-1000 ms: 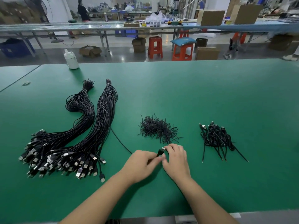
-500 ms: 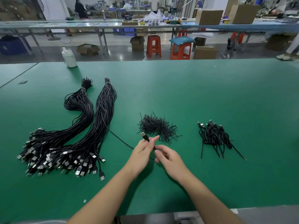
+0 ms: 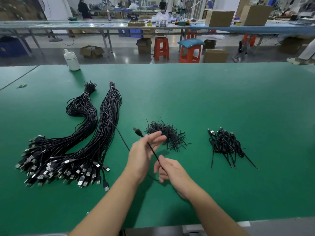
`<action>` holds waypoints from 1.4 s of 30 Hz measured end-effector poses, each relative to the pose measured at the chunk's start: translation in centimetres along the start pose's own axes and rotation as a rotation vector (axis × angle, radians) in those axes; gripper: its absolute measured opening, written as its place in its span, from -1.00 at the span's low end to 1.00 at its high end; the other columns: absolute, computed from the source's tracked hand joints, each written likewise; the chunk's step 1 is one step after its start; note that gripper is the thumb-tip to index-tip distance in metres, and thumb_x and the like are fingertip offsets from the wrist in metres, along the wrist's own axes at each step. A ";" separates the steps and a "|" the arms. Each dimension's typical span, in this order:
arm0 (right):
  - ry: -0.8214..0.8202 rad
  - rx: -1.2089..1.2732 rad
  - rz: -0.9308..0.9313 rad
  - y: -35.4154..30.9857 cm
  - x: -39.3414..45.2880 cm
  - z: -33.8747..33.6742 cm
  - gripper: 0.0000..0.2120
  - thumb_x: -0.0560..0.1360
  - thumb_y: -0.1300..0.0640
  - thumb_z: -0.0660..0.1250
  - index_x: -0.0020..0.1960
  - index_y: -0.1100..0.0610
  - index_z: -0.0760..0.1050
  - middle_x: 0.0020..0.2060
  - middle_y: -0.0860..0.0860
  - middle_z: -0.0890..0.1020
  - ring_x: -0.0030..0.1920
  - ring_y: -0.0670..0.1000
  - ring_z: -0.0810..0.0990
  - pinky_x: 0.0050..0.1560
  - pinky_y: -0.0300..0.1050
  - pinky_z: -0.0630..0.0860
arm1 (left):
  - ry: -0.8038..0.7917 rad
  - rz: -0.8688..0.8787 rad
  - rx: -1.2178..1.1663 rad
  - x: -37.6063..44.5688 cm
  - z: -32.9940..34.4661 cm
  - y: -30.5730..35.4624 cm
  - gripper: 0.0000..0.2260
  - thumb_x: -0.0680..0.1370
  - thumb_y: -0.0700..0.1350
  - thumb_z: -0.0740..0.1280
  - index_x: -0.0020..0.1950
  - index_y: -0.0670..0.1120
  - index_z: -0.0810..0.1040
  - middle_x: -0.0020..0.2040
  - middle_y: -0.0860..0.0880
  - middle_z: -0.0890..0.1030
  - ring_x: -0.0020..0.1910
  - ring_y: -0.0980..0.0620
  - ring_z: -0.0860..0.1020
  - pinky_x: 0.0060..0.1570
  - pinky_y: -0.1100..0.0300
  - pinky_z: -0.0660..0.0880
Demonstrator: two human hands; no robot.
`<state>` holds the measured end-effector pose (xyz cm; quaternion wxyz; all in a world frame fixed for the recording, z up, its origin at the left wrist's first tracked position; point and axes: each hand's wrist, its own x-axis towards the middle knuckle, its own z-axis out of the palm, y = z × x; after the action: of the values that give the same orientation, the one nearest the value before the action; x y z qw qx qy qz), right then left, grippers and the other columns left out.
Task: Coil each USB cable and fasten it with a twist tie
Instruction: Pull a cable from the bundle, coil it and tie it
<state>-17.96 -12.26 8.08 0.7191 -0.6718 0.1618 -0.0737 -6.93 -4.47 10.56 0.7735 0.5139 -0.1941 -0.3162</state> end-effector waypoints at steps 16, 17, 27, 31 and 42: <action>0.036 -0.487 -0.065 -1.8 0.8 -2.1 -0.76 0.42 -0.08 0.21 -0.37 -0.01 0.47 -0.53 -0.11 0.43 -0.45 -0.09 0.36 -0.38 -0.16 0.33 | -0.613 -0.666 0.776 -3.0 0.0 2.7 -0.58 0.72 -0.07 0.02 0.17 -0.38 0.51 -0.18 -0.24 0.64 -0.35 -0.09 0.65 -0.31 0.14 0.61; 0.043 -0.454 -0.038 -1.8 0.9 -2.2 -0.79 0.50 0.00 0.22 -0.28 -0.04 0.52 -0.53 -0.10 0.48 -0.49 -0.08 0.40 -0.42 -0.19 0.36 | -0.533 -0.646 0.788 -3.0 -0.1 2.5 -0.58 0.73 -0.07 0.02 0.19 -0.39 0.50 -0.09 -0.27 0.64 -0.30 -0.10 0.65 -0.23 0.13 0.62; 0.241 -0.491 -0.178 -1.9 0.4 -1.5 -0.87 0.61 0.17 0.29 -0.05 0.05 0.59 -0.36 -0.25 0.58 -0.35 -0.29 0.48 -0.27 -0.43 0.34 | -0.081 -0.151 0.907 -1.5 -2.6 -0.7 -0.69 0.70 -0.01 0.11 0.25 -0.05 0.60 0.18 0.01 0.66 0.21 0.11 0.57 0.35 0.11 0.40; 0.058 -0.328 -0.044 0.3 -0.1 -0.2 -0.73 0.66 0.10 0.22 -0.18 0.01 0.57 -0.51 -0.12 0.43 -0.48 -0.15 0.33 -0.41 -0.27 0.29 | 0.270 -0.019 -0.025 0.0 -2.4 -0.6 -0.66 0.72 -0.04 0.01 0.23 -0.14 0.53 0.18 -0.09 0.66 0.23 0.02 0.60 0.33 0.10 0.44; -0.058 -0.165 0.093 2.6 -0.3 -1.4 -0.55 0.61 -0.09 0.27 -0.33 0.19 0.39 -0.54 -0.02 0.30 -0.55 -0.04 0.25 -0.47 -0.12 0.21 | -0.798 -0.521 0.453 -1.9 -4.2 3.7 -0.62 0.66 -0.03 0.12 0.01 -0.27 0.62 -0.26 -0.16 0.68 -0.56 0.06 0.54 -0.59 0.30 0.35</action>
<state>-19.01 -13.21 5.46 0.6682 -0.7224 0.1775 -0.0070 -4.60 0.69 12.34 0.4048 0.5392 -0.4028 -0.6190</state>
